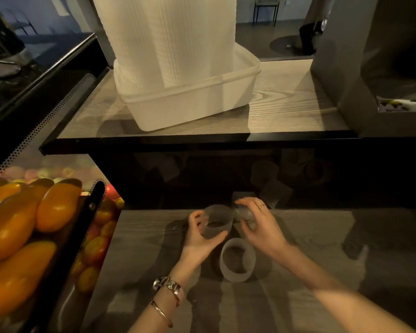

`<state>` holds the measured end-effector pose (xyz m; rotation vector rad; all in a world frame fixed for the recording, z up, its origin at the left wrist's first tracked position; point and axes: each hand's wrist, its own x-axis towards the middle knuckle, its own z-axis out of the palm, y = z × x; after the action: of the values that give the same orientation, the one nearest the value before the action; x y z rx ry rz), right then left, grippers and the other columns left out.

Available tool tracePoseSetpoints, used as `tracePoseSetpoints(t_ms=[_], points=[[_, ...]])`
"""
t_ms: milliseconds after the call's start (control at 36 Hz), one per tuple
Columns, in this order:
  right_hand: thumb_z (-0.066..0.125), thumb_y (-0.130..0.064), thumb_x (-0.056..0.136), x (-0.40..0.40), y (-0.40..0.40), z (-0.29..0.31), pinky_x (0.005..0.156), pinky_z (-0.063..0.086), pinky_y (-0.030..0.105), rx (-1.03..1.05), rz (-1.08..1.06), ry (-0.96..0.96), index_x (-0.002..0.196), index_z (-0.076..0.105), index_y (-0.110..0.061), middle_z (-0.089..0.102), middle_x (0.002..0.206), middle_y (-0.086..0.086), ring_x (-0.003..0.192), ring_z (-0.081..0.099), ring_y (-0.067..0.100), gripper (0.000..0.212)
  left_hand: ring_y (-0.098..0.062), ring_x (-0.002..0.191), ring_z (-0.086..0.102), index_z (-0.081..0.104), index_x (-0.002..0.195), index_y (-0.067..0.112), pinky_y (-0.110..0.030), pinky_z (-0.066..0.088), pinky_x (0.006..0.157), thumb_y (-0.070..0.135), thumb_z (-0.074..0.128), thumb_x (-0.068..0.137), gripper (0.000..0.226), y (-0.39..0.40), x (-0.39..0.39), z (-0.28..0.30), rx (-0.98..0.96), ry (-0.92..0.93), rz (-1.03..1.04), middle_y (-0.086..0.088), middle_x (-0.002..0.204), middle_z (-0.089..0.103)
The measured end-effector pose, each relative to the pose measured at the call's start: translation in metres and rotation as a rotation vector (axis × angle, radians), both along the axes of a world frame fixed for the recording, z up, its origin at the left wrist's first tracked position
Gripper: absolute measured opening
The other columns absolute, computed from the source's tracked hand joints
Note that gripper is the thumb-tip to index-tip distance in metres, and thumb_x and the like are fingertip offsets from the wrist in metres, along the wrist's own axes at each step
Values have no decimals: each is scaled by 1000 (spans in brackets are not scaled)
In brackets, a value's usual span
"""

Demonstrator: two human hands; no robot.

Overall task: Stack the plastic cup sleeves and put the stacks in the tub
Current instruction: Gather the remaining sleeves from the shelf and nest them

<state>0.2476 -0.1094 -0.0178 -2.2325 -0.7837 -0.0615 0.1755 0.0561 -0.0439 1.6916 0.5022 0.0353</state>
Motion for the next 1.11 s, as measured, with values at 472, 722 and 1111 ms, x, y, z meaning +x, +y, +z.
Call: tracePoseSetpoints(t_ms=[472, 722, 1111], points=[[77, -26, 74, 3, 18, 16, 95, 46, 20, 263, 144, 672, 121, 43, -39, 50, 124, -17, 117, 49, -2, 59, -20, 78, 69, 49, 113, 18, -28, 52, 62, 55, 51, 85, 46, 10, 12, 42, -560, 296, 143, -11, 83, 73], [76, -17, 71, 18, 20, 27, 93, 37, 5, -38, 336, 454, 119, 34, -65, 44, 121, -40, 118, 39, -18, 80, -29, 94, 65, 54, 120, 6, -33, 52, 72, 67, 34, 87, 72, 11, 11, 35, -685, 502, 68, -20, 101, 69], [76, -25, 74, 23, 1, -12, 98, 44, 26, -173, 185, 603, 130, 47, -25, 54, 122, -12, 117, 51, 6, 64, -17, 133, 35, 30, 142, 29, -30, 37, 105, 5, 59, 87, 67, 12, 9, -12, 229, 278, -216, 0, 146, 36]])
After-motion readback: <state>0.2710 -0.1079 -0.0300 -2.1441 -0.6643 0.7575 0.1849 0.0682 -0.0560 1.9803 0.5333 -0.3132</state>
